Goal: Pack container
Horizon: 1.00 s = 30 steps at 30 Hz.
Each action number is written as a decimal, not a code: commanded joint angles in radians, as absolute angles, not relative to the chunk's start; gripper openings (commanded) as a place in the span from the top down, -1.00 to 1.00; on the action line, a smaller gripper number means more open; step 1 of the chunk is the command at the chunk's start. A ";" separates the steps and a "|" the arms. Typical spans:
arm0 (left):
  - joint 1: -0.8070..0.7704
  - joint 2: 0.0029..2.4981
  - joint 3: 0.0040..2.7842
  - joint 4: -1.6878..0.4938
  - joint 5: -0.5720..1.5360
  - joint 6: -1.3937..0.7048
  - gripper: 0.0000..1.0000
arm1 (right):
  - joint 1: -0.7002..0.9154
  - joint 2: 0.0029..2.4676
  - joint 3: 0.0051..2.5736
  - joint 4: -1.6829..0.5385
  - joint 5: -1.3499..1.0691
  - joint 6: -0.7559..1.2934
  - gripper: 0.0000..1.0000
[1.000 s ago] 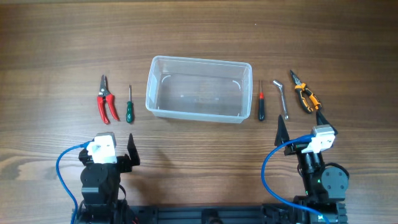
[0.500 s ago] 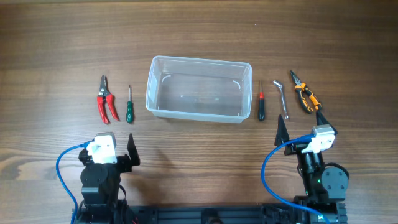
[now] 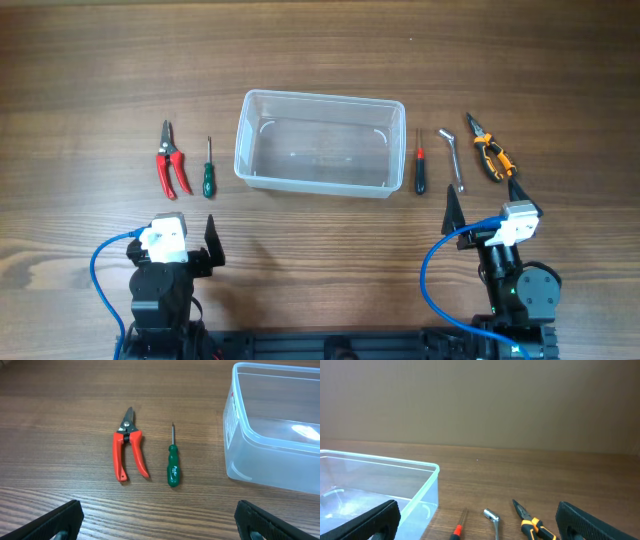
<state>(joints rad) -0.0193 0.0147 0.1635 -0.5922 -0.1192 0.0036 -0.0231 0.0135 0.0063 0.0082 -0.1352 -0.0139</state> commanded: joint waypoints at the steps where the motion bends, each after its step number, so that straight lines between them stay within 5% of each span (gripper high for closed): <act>1: -0.013 0.006 0.155 -0.591 -0.125 0.022 -0.99 | -0.020 0.005 0.005 0.013 -0.151 -0.024 -0.99; 20: -0.013 0.006 0.155 -0.591 -0.125 0.022 -1.00 | -0.020 0.051 0.080 -0.051 -0.056 0.043 -0.99; 30: -0.013 0.006 0.155 -0.591 -0.125 0.022 -0.99 | -0.020 0.727 0.619 -0.294 -0.079 0.036 -1.00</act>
<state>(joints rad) -0.0193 0.0139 0.1631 -0.5930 -0.1192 0.0036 -0.0231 0.5041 0.4202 -0.1944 -0.0517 0.0250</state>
